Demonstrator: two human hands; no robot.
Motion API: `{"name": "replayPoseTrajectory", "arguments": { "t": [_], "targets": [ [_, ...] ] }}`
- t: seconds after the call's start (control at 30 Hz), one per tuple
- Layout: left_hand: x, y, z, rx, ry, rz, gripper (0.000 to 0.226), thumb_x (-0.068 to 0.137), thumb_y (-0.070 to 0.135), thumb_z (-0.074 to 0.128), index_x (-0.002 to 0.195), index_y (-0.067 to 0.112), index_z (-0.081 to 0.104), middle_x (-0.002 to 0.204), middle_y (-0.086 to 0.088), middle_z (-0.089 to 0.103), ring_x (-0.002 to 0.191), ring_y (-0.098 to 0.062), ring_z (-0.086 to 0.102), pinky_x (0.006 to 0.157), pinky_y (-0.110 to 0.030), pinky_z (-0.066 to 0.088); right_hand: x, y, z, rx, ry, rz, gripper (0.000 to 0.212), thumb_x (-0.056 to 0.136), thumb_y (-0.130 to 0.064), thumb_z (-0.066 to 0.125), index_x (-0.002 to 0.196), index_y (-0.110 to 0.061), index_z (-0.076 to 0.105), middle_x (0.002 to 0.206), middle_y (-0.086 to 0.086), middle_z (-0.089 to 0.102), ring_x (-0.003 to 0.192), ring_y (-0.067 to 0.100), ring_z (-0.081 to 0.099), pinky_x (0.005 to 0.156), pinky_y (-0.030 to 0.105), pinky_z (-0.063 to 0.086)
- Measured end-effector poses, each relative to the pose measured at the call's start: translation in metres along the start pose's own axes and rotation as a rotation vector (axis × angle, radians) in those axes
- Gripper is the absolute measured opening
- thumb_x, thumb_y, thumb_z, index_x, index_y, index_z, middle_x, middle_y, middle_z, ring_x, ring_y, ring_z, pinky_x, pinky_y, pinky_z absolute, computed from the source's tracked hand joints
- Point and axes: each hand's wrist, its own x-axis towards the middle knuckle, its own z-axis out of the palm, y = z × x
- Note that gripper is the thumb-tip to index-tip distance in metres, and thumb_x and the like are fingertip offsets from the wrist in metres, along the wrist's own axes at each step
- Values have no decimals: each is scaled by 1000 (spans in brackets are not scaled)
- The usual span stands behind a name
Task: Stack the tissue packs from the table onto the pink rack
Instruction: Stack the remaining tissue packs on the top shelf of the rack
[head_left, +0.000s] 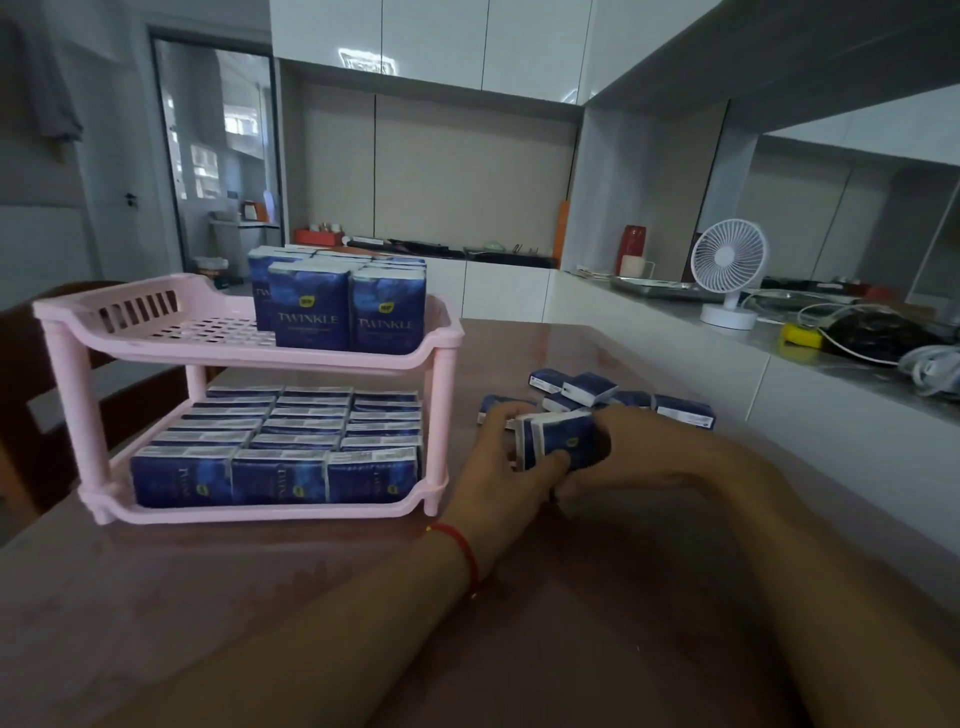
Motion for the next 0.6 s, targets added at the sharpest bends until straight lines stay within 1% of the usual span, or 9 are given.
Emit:
{"name": "replayPoseTrajectory", "arguments": {
  "t": [0.07,0.13,0.17,0.3,0.37,0.43,0.5,0.57,0.6],
  "targets": [
    [-1,2,-1,8,-16,13,45,83,10,74,119,28,52,117,-3,69,103,-18,69,86,-43,60,-6,7,-9,116,-13,-24,45,68,-62,80,105,-41,62,102,-11,69,93,12,67,78,26,55],
    [-3,5,-3,28,-75,23,45,87,5,69,122,26,49,121,-3,66,107,-17,67,88,-40,60,-11,15,-16,351,-24,-46,42,81,-41,78,120,-41,61,117,-10,67,95,16,67,67,26,52],
    [-4,5,-3,53,-104,20,45,88,4,67,122,26,48,122,-2,66,108,-16,67,88,-39,60,-13,18,-18,453,-31,-74,41,86,-32,76,124,-40,62,120,-9,67,93,19,67,64,27,50],
    [-8,9,-6,193,-165,-32,47,86,8,71,117,33,47,117,4,64,108,-14,65,90,-42,59,-9,22,-11,512,-53,-125,29,87,-17,75,114,-26,69,112,-3,72,84,19,68,64,31,51],
    [-9,11,-7,260,-166,-11,49,84,14,75,120,33,47,115,11,63,105,-8,64,90,-39,59,-6,23,-7,534,-52,-110,28,85,-13,77,111,-21,68,109,0,72,78,14,68,65,31,52],
    [-11,14,-6,332,-159,14,48,83,17,77,119,30,48,110,16,61,100,-4,63,89,-34,58,-6,25,-7,551,-67,-120,29,83,-13,79,109,-20,68,109,1,72,79,15,68,66,32,53],
    [-13,16,-6,354,-121,20,45,81,15,78,114,27,50,109,13,63,98,-7,65,88,-37,58,-6,26,-9,554,-81,-141,27,85,-21,77,111,-23,68,111,-1,72,86,17,69,67,31,53],
    [-17,23,-8,369,-90,17,45,80,13,79,111,29,50,109,10,65,99,-12,66,90,-41,57,-5,23,-6,626,-73,-166,32,88,-41,69,114,-23,70,115,2,70,87,18,67,66,31,51],
    [-19,28,-10,395,-90,25,46,80,13,78,114,28,51,111,7,65,101,-13,65,91,-42,57,-3,20,-5,714,-59,-174,44,86,-53,61,114,-20,71,113,6,70,85,18,65,64,31,50]
  ]
}}
